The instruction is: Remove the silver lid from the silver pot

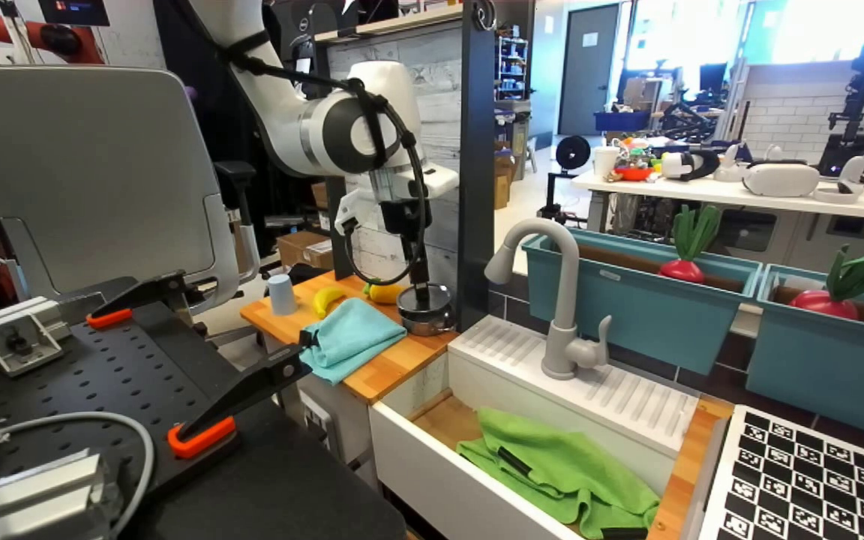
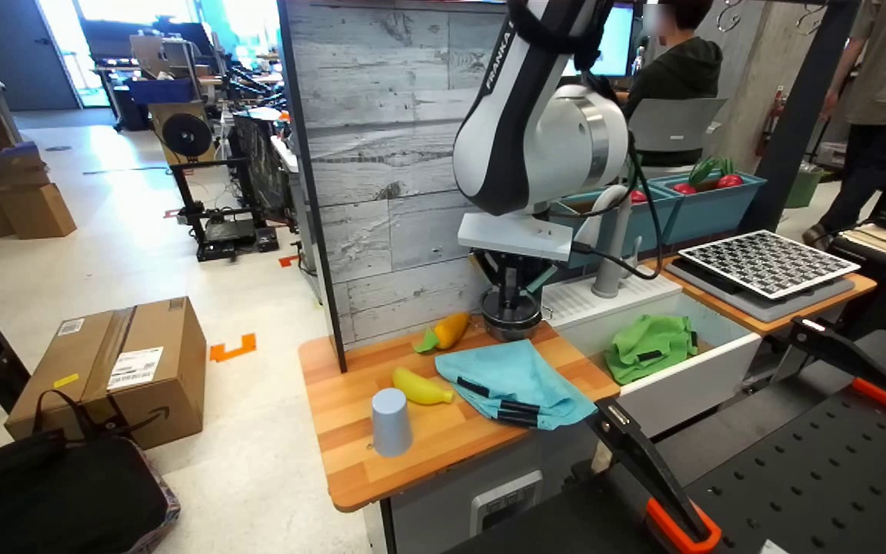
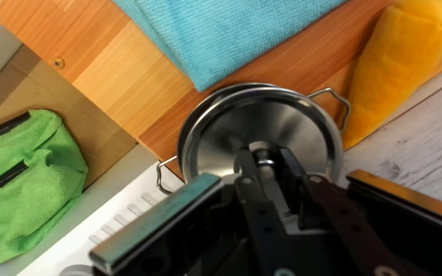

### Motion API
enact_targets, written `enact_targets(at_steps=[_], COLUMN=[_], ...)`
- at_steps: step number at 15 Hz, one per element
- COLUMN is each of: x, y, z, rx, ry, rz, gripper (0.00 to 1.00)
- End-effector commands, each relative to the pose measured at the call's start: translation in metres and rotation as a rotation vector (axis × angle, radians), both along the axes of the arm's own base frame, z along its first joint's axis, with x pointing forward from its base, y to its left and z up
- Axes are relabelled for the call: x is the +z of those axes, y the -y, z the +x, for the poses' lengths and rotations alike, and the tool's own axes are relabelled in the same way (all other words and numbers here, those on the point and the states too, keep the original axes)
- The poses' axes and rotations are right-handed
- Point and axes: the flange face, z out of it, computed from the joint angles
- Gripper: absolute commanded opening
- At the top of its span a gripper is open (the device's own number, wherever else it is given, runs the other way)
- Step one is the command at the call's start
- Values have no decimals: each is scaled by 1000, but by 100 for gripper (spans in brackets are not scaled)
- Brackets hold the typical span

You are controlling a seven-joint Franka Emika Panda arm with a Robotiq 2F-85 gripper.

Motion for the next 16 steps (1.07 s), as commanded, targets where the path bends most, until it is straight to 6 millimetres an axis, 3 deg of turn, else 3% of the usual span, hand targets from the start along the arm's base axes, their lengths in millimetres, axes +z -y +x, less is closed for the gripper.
enact_targets(at_steps=[1,5,8,11,16], x=[23,20,6,-6,-24], y=[-15,-38,-48,-48,-42], z=[-40,-82,-101,-108,-99], rx=[156,331,402,424,393], ry=[33,9,-55,-93,-96], rz=[32,42,42,37,3], gripper=[5,5,5,5,5])
